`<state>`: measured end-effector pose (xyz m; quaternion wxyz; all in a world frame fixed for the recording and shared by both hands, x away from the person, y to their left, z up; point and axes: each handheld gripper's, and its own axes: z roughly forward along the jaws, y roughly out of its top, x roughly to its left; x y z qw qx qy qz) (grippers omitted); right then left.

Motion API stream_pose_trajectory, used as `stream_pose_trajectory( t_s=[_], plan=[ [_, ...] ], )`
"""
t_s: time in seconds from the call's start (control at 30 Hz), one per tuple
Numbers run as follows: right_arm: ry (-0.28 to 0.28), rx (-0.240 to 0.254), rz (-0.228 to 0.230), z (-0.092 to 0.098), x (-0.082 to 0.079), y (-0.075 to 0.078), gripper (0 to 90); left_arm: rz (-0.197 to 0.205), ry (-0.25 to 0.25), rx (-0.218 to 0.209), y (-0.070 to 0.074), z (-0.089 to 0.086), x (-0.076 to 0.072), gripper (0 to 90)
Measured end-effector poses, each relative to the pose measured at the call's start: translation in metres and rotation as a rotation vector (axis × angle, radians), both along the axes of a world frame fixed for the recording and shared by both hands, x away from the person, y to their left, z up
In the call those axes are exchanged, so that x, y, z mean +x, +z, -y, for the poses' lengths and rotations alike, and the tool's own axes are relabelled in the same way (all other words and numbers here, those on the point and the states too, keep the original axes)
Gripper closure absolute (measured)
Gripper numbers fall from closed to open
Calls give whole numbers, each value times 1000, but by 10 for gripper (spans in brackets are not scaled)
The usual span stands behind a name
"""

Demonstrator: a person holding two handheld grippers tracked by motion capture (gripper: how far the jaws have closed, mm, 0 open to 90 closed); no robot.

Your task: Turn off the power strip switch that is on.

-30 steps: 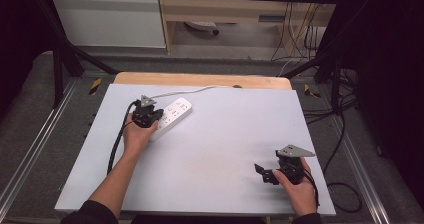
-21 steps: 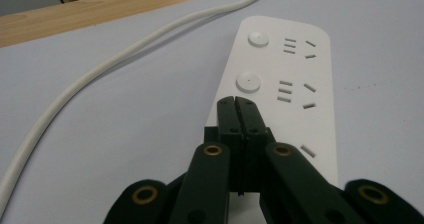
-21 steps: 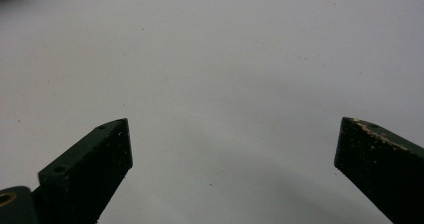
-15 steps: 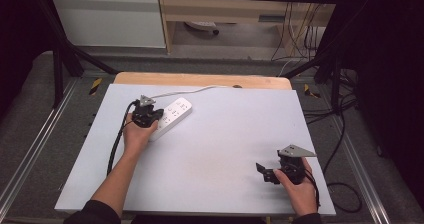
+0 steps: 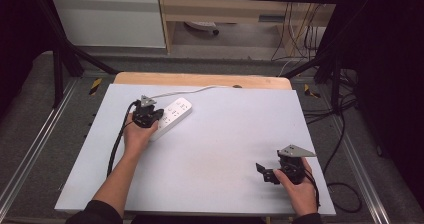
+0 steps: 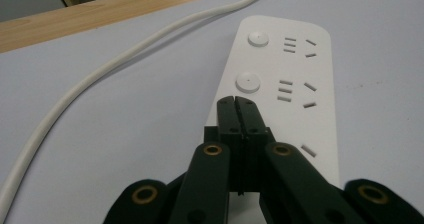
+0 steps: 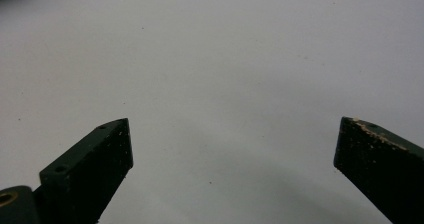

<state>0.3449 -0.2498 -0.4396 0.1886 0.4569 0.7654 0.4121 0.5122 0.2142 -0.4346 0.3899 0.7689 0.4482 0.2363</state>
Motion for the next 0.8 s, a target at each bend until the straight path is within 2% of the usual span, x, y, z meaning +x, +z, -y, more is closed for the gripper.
stream_pose_trajectory(
  t_s=[0.4,0.8],
  plan=[
    [-6,-7,1,1,0,0,37,4,10,-25,-2,-2,-1,900],
    [-1,-7,1,0,0,0,37,-6,9,-31,-1,-3,0,900]
  ],
)
